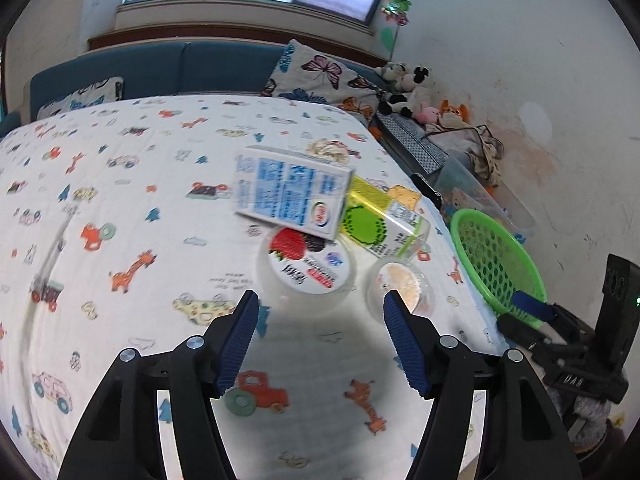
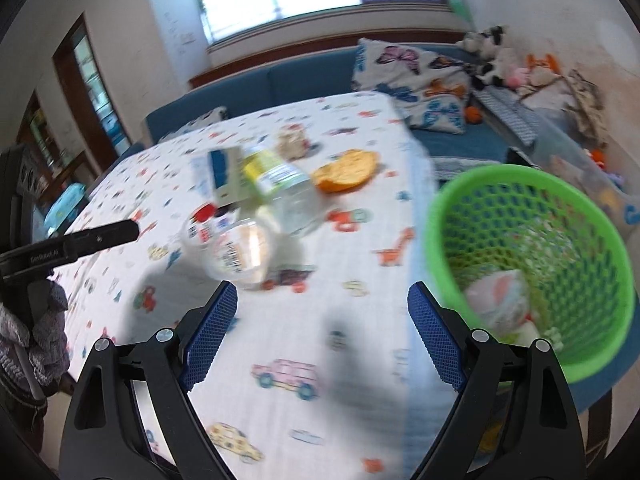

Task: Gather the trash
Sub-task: 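Grasp the orange-label yogurt cup with the right tool while the left grasps the strawberry cup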

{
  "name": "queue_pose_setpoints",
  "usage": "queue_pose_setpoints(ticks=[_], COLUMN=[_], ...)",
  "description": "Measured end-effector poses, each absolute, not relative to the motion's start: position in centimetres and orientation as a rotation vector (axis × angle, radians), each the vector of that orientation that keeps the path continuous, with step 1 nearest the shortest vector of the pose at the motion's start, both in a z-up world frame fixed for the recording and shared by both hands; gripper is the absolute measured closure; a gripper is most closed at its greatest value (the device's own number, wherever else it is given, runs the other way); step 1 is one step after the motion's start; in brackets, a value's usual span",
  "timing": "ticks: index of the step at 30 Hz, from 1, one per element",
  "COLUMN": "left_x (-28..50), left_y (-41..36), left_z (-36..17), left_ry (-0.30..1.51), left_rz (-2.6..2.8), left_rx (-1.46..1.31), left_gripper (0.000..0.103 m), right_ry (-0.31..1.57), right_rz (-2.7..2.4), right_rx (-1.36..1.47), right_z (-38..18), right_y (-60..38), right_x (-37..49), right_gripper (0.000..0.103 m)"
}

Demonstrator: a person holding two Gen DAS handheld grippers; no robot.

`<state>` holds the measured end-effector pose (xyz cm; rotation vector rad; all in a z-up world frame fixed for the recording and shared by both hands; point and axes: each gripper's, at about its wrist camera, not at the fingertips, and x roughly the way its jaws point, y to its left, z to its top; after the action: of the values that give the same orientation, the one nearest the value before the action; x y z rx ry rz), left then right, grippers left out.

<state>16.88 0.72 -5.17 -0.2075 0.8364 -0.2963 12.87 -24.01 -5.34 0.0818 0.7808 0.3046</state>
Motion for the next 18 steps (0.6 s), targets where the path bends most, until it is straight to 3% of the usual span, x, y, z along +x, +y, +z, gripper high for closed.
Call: queue_pose_setpoints(ticks=[18], left_x=[17.4], left_y=[3.7], left_z=[-6.5], left_ry=[0.863], left_rz=[-0.27], left_rx=[-0.253], left_gripper=[0.04], right_ry=[0.859], right_rz=[0.43], right_rx=[-0.044], right_z=[-8.2], right_y=[-16.2], right_x=[17.4], right_gripper=[0.016])
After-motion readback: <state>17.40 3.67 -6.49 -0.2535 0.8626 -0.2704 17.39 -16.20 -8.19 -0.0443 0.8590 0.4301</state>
